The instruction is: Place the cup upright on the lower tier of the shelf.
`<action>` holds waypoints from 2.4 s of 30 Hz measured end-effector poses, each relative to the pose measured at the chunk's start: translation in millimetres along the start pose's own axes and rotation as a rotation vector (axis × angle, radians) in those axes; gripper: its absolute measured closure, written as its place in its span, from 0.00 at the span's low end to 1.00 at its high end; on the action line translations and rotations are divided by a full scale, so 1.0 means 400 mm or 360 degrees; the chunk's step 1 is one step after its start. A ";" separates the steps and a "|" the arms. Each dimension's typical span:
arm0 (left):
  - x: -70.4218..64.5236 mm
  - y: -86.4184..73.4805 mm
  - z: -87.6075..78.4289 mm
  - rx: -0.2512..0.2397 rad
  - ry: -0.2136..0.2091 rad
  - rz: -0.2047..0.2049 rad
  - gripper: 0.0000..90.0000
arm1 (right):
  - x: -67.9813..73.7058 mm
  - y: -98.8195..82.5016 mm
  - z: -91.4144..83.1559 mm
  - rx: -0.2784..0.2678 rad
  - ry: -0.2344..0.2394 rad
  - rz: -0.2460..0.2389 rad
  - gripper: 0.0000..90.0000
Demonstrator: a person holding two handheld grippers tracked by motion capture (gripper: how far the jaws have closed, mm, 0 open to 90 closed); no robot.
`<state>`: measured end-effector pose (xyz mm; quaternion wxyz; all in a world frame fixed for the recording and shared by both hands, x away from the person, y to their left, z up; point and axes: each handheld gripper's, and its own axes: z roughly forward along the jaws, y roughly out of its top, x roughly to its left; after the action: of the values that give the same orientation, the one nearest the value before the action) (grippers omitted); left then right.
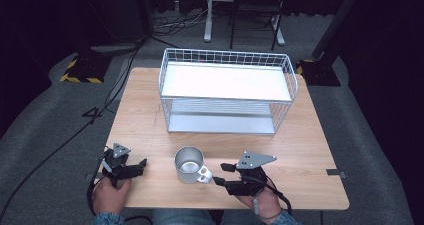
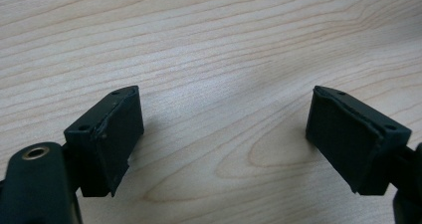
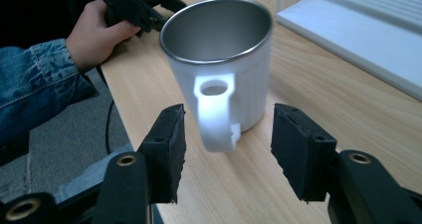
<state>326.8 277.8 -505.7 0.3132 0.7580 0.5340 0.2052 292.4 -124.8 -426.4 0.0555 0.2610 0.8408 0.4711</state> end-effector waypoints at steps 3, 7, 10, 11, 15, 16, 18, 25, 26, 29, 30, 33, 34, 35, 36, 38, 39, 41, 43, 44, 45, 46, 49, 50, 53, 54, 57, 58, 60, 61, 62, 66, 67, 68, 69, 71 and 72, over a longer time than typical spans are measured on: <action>0.000 0.000 0.000 0.0000 0.0000 0.0000 0.17 | 0.009 0.000 0.026 0.0046 0.0009 -0.0013 0.54; 0.000 0.000 0.000 0.0000 0.0000 0.0000 0.17 | 0.010 0.001 0.052 0.0078 0.0014 0.0006 0.55; 0.000 0.000 0.000 0.0000 0.0000 0.0000 0.17 | 0.012 0.001 0.073 0.0108 0.0019 0.0005 0.59; 0.000 0.000 0.000 0.0000 0.0000 0.0000 0.17 | 0.012 0.001 0.081 0.0125 0.0028 0.0004 0.61; 0.000 0.000 0.000 0.0000 0.0000 0.0001 0.17 | 0.009 0.001 0.100 0.0160 0.0023 0.0001 0.68; 0.000 0.000 0.000 0.0000 0.0000 0.0000 0.17 | 0.008 0.002 0.101 0.0159 0.0029 0.0006 0.68; 0.000 0.000 0.000 0.0000 0.0000 -0.0003 0.17 | 0.005 0.005 0.105 0.0158 0.0029 0.0016 0.72; 0.000 0.000 0.000 0.0000 0.0000 0.0000 0.17 | 0.012 0.007 0.107 0.0158 0.0020 -0.0034 0.79; 0.000 0.000 0.000 0.0000 0.0000 0.0000 0.17 | 0.012 0.007 0.107 0.0158 0.0020 -0.0034 0.79; 0.000 0.000 0.000 0.0000 0.0000 0.0000 0.17 | 0.018 0.011 0.105 0.0126 0.0003 -0.0053 0.80; 0.000 0.000 0.000 0.0001 -0.0001 -0.0001 0.17 | 0.017 0.012 0.104 0.0110 0.0003 -0.0046 0.80; 0.000 0.000 0.000 0.0000 0.0000 0.0000 0.17 | 0.015 0.019 0.099 0.0078 0.0009 -0.0042 0.80; 0.000 0.000 0.000 0.0000 0.0000 0.0000 0.17 | 0.016 0.023 0.097 0.0073 0.0006 -0.0053 0.80; 0.000 0.000 0.000 0.0000 0.0000 0.0000 0.17 | 0.017 0.026 0.096 0.0066 0.0003 -0.0062 0.80; 0.000 0.000 0.000 -0.0001 0.0000 -0.0002 0.17 | 0.019 0.029 0.095 0.0062 0.0000 -0.0071 0.80; 0.000 0.000 0.000 -0.0001 0.0000 0.0000 0.17 | 0.020 0.034 0.093 0.0048 -0.0004 -0.0076 0.80; 0.000 0.000 0.000 -0.0001 0.0000 -0.0002 0.17 | 0.019 0.037 0.093 0.0039 -0.0004 -0.0070 0.80; 0.000 0.000 0.000 0.0000 0.0000 0.0000 0.17 | 0.018 0.043 0.091 0.0022 -0.0004 -0.0062 0.80; 0.000 0.000 0.000 0.0000 0.0000 -0.0001 0.17 | 0.016 0.051 0.089 0.0002 -0.0010 -0.0060 0.80; 0.000 0.000 0.000 0.0000 0.0000 0.0000 0.17 | 0.014 0.056 0.088 -0.0004 -0.0013 -0.0063 0.80; 0.000 0.000 0.000 0.0000 0.0000 0.0000 0.17 | 0.013 0.061 0.086 -0.0010 -0.0019 -0.0063 0.80; 0.000 0.000 0.000 -0.0001 0.0000 -0.0001 0.17 | 0.013 0.065 0.085 -0.0018 -0.0022 -0.0067 0.80; 0.000 0.000 0.000 0.0000 0.0000 0.0000 0.17 | 0.007 0.084 0.083 -0.0047 -0.0032 -0.0065 0.80; 0.000 0.000 0.000 -0.0001 0.0000 0.0000 0.17 | 0.005 0.090 0.083 -0.0053 -0.0035 -0.0066 0.80; 0.000 0.000 0.000 0.0000 0.0000 0.0000 0.17 | -0.003 0.107 0.084 -0.0078 -0.0048 -0.0058 0.80; 0.000 0.000 0.000 0.0000 0.0000 0.0000 0.17 | -0.006 0.113 0.085 -0.0085 -0.0055 -0.0053 0.80; 0.000 0.000 0.000 0.0000 0.0000 0.0000 0.17 | -0.015 0.128 0.089 -0.0108 -0.0074 -0.0044 0.80; 0.000 0.000 0.000 0.0000 0.0000 0.0000 0.17 | -0.017 0.132 0.090 -0.0113 -0.0083 -0.0042 0.80; 0.000 0.000 0.000 0.0000 -0.0001 -0.0004 0.17 | -0.023 0.142 0.094 -0.0124 -0.0094 -0.0040 0.80; 0.000 0.000 0.000 0.0000 0.0000 -0.0002 0.17 | -0.026 0.146 0.096 -0.0132 -0.0101 -0.0037 0.80; 0.000 0.000 0.000 0.0000 0.0000 -0.0004 0.17 | -0.029 0.150 0.099 -0.0138 -0.0106 -0.0034 0.80; 0.000 0.000 0.000 0.0000 0.0000 -0.0003 0.17 | -0.044 0.165 0.108 -0.0157 -0.0133 -0.0015 0.80; 0.000 0.000 0.000 0.0000 0.0001 -0.0004 0.17 | -0.048 0.168 0.111 -0.0161 -0.0144 -0.0011 0.80; 0.000 0.000 0.000 0.0000 -0.0001 -0.0003 0.17 | -0.051 0.170 0.113 -0.0166 -0.0152 -0.0011 0.80; 0.000 0.000 0.000 0.0000 -0.0001 -0.0003 0.17 | -0.051 0.170 0.113 -0.0166 -0.0152 -0.0011 0.80; 0.000 0.000 0.000 0.0000 0.0000 -0.0001 0.17 | -0.067 0.181 0.123 -0.0183 -0.0183 0.0000 0.80; 0.000 0.000 0.000 0.0000 0.0000 -0.0001 0.17 | -0.072 0.183 0.125 -0.0188 -0.0194 0.0004 0.80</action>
<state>326.8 277.8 -505.7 0.3132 0.7580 0.5342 0.2050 362.3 -70.0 -398.0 0.1214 0.2866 0.8062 0.5032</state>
